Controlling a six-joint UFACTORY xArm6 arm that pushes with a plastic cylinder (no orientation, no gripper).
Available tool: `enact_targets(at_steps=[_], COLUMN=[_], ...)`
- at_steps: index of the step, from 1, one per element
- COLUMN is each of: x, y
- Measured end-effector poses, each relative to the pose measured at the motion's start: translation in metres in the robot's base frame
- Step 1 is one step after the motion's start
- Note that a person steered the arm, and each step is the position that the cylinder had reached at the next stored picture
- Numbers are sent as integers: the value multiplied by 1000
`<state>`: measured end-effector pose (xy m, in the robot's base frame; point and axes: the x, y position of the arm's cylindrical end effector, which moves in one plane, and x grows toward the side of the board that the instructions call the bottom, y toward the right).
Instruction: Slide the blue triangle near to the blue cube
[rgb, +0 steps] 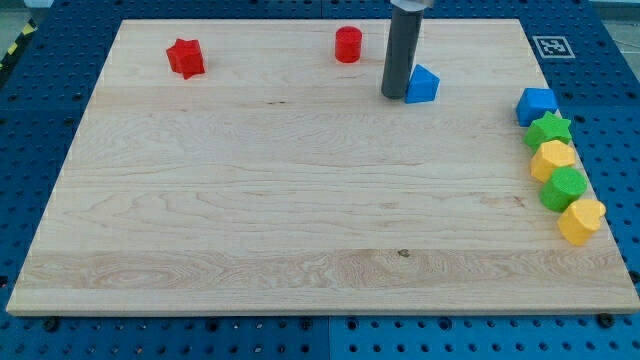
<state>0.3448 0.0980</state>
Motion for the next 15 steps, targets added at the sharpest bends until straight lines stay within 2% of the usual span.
enact_targets(at_steps=[4,8,10,15], x=[-3,-15,0,-18], y=[64,85,90,112])
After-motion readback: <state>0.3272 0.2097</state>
